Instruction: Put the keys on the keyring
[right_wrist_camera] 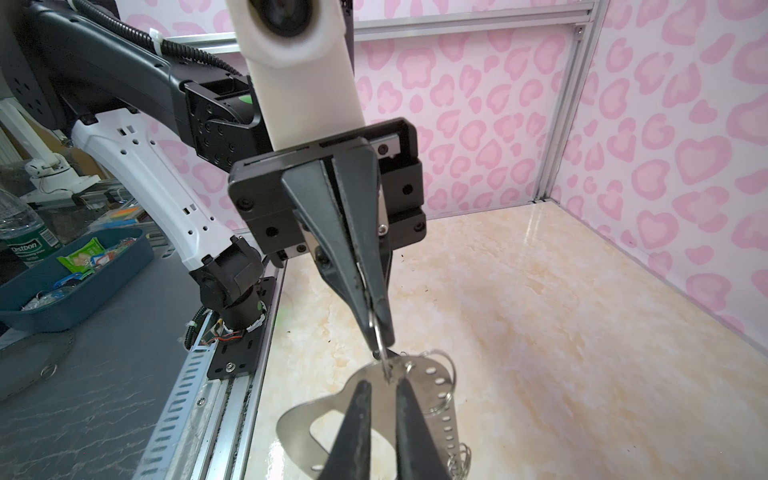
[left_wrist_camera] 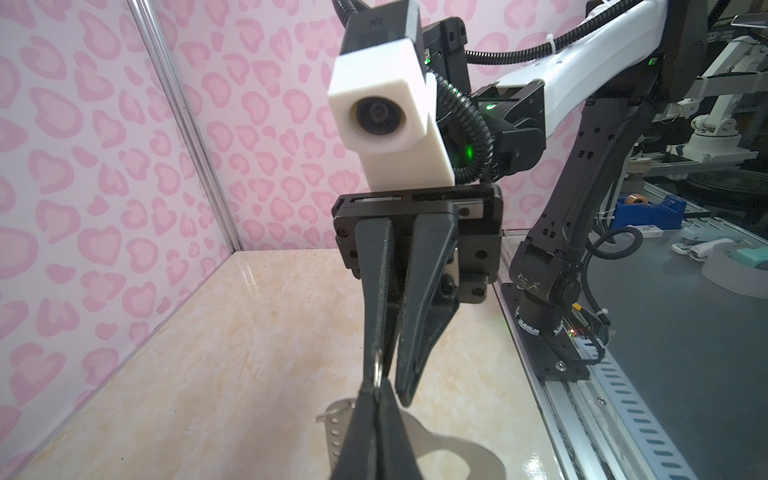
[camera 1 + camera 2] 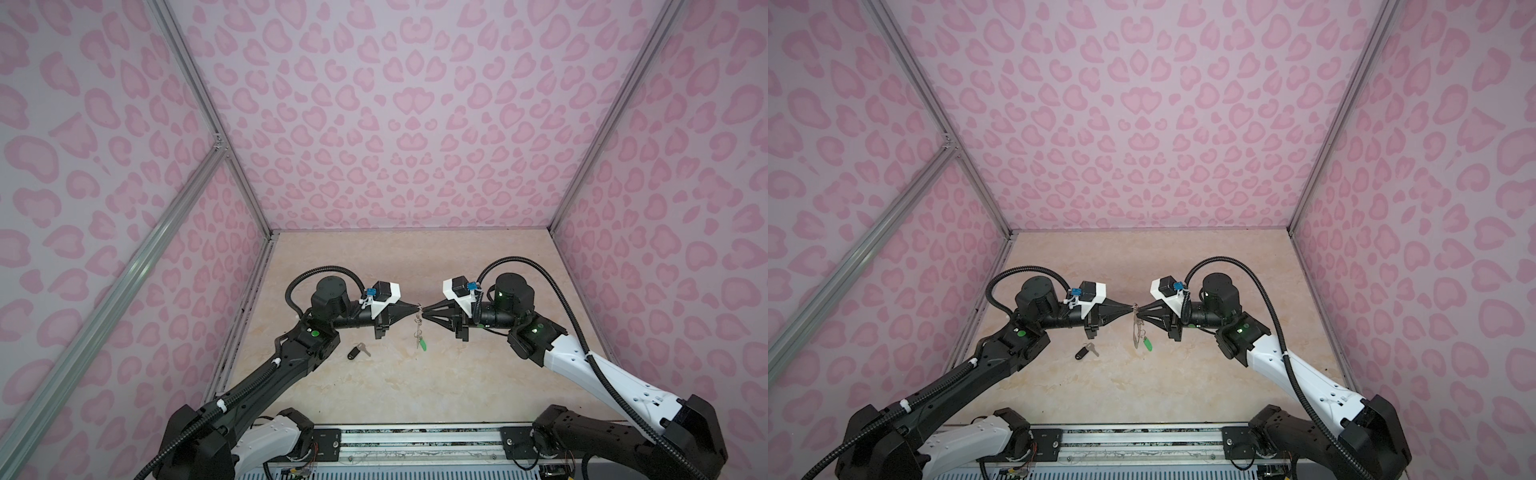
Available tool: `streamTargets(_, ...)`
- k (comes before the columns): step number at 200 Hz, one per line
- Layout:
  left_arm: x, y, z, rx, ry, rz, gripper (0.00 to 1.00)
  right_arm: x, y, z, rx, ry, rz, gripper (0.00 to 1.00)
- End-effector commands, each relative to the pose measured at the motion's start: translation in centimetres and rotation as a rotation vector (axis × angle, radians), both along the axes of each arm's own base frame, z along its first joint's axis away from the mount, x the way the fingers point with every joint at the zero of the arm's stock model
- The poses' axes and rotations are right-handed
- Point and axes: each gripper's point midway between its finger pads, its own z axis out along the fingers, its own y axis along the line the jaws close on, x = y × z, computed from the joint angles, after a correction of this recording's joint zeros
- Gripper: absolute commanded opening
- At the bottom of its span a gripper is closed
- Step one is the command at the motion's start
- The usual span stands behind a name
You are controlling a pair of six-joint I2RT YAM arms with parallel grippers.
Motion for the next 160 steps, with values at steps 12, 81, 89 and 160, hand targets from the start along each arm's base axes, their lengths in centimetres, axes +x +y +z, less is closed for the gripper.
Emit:
streamTargets(12,-0.2,-0.1,1.3,-0.025,-0.038,-0.015,0.03,-0.1,0.3,1.0,0.04,-0.026,0.019,0.14)
streamTargets(81,-0.2,-0.3,1.3,-0.023,-0.038,-0.016,0.03,-0.3,0.5,1.1,0.045,-0.019,0.044,0.1)
streamTargets(89,-0.2,-0.3,1.3,-0.023,-0.038,-0.015,0.03,-0.4,0.5,1.1,0.046,-0.018,0.045,0.08)
streamTargets(160,0.8,0.2,-0.1,0.028,-0.027,0.067,0.26,-0.3,0.1,0.4,0.024,-0.01,0.028,0.0)
